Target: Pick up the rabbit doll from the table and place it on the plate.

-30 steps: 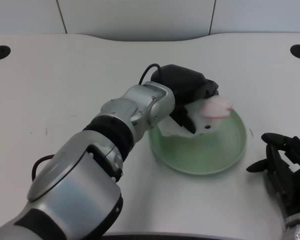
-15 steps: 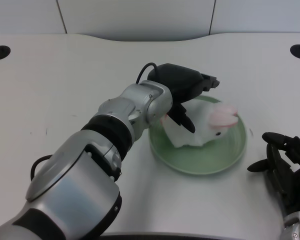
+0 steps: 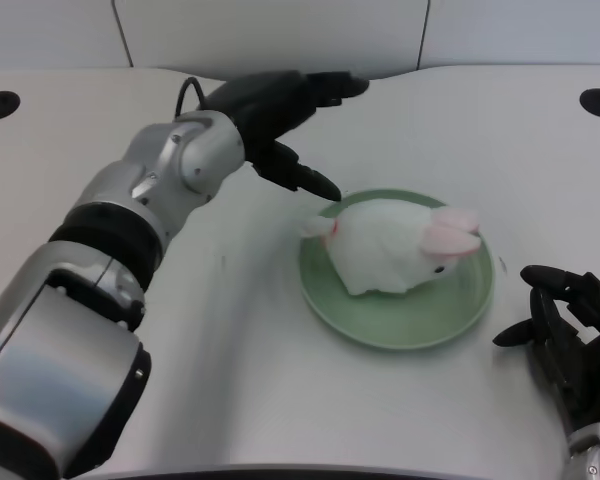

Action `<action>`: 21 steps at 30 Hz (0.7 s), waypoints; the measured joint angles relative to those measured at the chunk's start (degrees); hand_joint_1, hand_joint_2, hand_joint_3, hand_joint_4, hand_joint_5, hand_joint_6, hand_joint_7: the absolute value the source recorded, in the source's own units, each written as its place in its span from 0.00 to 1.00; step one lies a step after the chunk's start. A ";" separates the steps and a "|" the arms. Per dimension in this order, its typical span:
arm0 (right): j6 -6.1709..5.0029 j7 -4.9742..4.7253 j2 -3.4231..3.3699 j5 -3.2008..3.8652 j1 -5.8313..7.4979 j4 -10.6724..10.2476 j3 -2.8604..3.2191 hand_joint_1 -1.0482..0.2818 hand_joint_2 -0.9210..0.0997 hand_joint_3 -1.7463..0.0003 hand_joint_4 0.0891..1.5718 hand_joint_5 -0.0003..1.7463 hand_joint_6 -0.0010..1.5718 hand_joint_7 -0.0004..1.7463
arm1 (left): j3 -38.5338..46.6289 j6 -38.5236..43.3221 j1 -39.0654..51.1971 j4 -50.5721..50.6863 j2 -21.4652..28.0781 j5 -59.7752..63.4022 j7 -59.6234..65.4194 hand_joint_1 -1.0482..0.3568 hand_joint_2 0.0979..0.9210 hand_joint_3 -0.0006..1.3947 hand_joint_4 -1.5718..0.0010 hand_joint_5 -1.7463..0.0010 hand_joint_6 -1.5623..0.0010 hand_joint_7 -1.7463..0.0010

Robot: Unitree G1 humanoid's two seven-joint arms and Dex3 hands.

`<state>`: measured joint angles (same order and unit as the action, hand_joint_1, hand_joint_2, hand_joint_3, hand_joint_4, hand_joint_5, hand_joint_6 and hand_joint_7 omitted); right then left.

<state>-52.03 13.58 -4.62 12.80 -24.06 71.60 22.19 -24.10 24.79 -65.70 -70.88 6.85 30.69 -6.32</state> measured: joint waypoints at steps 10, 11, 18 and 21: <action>0.79 -5.28 1.99 -3.04 -0.51 0.07 -2.05 0.44 0.00 0.81 0.64 0.78 0.53 0.44 | 13.38 5.24 18.00 12.67 5.60 -17.68 -9.16 0.26 1.00 0.13 1.00 0.30 1.00 0.58; 0.75 -5.53 1.96 -3.23 -0.54 0.08 -2.40 0.43 0.00 0.80 0.64 0.78 0.53 0.44 | 14.49 3.94 20.32 14.98 5.54 -19.49 -10.12 0.27 1.00 0.11 1.00 0.29 1.00 0.57; 0.79 -3.94 1.43 -2.45 -0.75 0.03 -2.49 0.44 0.00 0.80 0.62 0.83 0.54 0.45 | 22.30 -11.13 35.77 34.69 3.86 -34.35 -16.22 0.32 1.00 0.13 0.97 0.26 0.98 0.53; 1.27 -3.67 1.45 -2.20 -0.75 0.03 -2.29 0.45 0.00 0.80 0.62 0.83 0.54 0.45 | 22.87 -14.92 38.49 38.29 3.87 -36.00 -16.96 0.32 1.00 0.14 0.95 0.25 0.97 0.53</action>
<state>-50.76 9.91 -3.17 10.60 -24.81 71.63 19.90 -1.22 9.86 -27.20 -32.59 10.73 -5.31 -23.28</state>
